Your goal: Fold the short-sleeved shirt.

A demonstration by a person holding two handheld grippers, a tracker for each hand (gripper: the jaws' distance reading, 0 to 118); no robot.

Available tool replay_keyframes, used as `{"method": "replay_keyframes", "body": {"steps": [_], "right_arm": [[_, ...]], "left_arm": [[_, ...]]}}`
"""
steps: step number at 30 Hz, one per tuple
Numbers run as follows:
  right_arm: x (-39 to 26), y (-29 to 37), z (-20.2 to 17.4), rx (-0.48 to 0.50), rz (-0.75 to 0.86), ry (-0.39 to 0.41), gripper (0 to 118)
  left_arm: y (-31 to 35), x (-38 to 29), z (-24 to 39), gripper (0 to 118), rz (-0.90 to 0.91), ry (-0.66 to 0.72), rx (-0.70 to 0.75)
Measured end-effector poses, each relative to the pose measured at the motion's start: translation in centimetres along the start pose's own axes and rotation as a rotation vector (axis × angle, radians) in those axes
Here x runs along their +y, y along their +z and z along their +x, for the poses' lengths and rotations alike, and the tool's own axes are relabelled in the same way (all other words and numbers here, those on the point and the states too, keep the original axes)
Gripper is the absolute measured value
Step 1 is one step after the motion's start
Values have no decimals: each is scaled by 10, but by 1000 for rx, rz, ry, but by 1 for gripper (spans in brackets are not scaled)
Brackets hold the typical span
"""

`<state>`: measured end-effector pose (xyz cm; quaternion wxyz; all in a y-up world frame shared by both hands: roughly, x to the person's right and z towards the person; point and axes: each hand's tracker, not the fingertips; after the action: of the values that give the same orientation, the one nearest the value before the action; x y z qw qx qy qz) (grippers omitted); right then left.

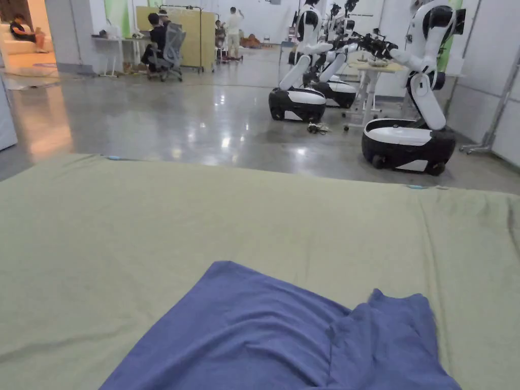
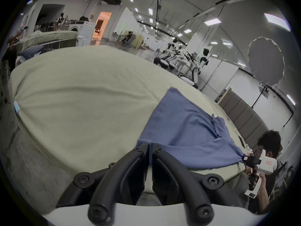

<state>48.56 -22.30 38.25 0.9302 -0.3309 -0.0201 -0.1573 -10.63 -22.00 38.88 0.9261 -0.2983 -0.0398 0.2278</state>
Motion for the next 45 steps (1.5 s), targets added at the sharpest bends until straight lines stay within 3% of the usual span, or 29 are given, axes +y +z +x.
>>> {"method": "replay_keyframes", "body": {"steps": [2, 3, 4, 5, 6, 11, 14, 19, 22, 25, 26, 27, 28, 29, 36, 45], "right_arm": [[-1, 0, -2, -16, 6, 15, 10], [-1, 1, -4, -21, 10, 22, 24], [1, 1, -6, -53, 5, 59, 42], [2, 1, -6, -86, -8, 103, 61], [2, 3, -6, -101, 0, 139, 66], [14, 34, 6, -117, 98, 125, 68], [29, 55, 6, -59, 218, 89, 69], [50, 83, -12, 35, 384, 100, 69], [60, 89, -26, 52, 415, 142, 69], [65, 91, -43, 63, 418, 211, 64], [65, 91, -47, 66, 419, 233, 48], [66, 92, -54, 73, 423, 254, 29], [65, 92, -58, 74, 422, 262, 9], [65, 91, -63, 69, 420, 274, 1], [65, 85, -74, 68, 406, 298, 0], [69, 81, -73, 88, 409, 296, 0]], "left_arm": [[-3, -3, -5, 6, -14, 9, 3], [-6, -3, -9, 7, -38, 21, -2], [-6, -5, -14, 16, -23, 35, 8], [-5, -5, -16, 41, -14, 38, 16], [-5, -3, -16, 56, -20, 20, 55], [23, 17, 10, 61, 110, -191, 97], [39, 28, 31, 61, 244, -321, 83], [68, 34, 87, 61, 445, -395, -13], [73, 32, 110, 61, 519, -413, 38], [76, 30, 127, 59, 574, -456, 38], [76, 31, 131, 55, 572, -467, 39], [75, 31, 136, 42, 558, -492, 50], [75, 32, 142, 18, 545, -515, 53], [74, 31, 145, 6, 532, -529, 52], [71, 27, 155, 3, 501, -530, 62], [69, 37, 122, 3, 409, -387, 57]]}}
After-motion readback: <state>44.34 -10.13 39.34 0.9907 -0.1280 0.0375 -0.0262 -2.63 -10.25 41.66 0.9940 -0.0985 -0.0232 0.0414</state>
